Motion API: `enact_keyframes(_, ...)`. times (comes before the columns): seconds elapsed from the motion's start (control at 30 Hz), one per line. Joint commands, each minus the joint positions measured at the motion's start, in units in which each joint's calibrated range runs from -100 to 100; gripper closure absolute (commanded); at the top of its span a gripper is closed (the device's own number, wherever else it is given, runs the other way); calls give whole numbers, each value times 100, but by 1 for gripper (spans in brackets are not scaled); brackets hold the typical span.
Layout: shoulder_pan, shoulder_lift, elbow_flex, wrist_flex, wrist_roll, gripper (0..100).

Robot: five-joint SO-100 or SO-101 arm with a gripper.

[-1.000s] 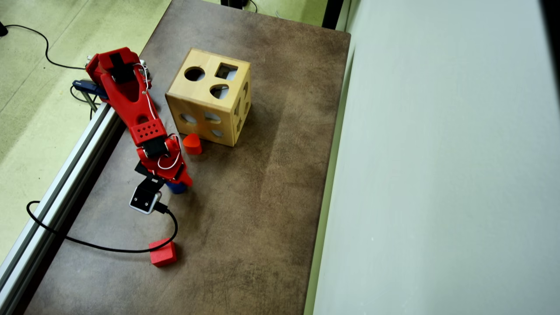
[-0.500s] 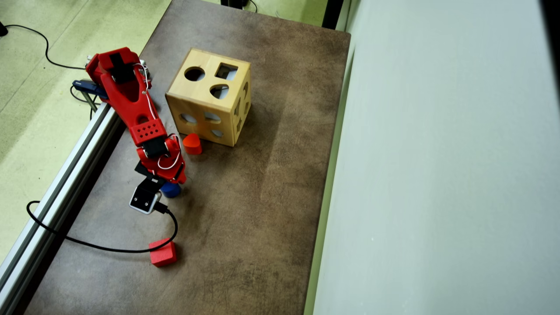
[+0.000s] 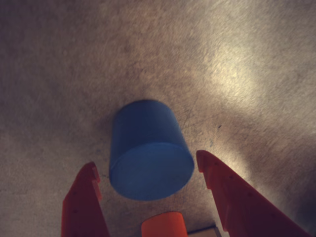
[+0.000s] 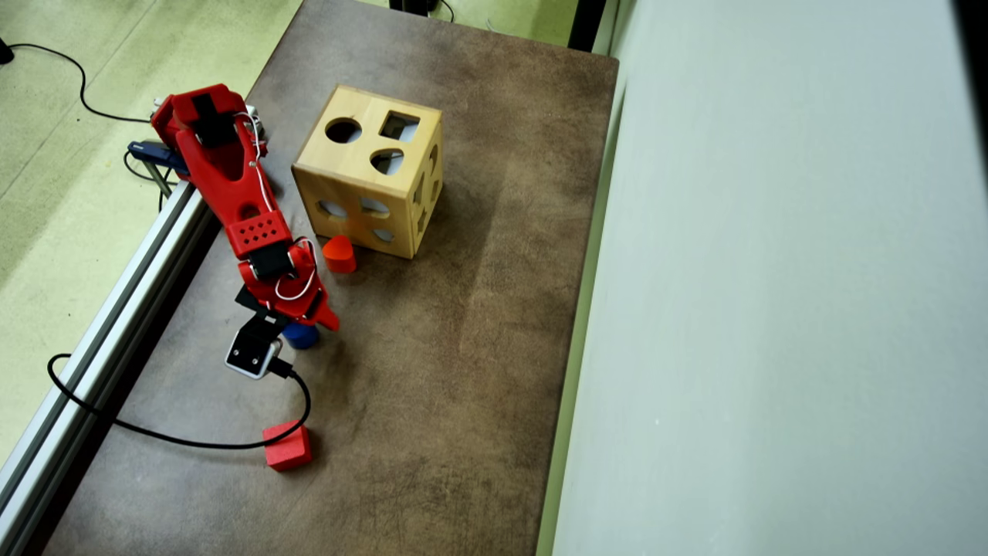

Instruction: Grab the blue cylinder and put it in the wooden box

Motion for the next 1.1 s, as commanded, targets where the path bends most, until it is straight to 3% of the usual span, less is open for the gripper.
enact_keyframes(0.0,-20,-378,-200,27,29,69)
enact_keyframes(0.73,-28,-387,-200,3,20,69)
enact_keyframes(1.07,-28,-387,-200,11,15,79)
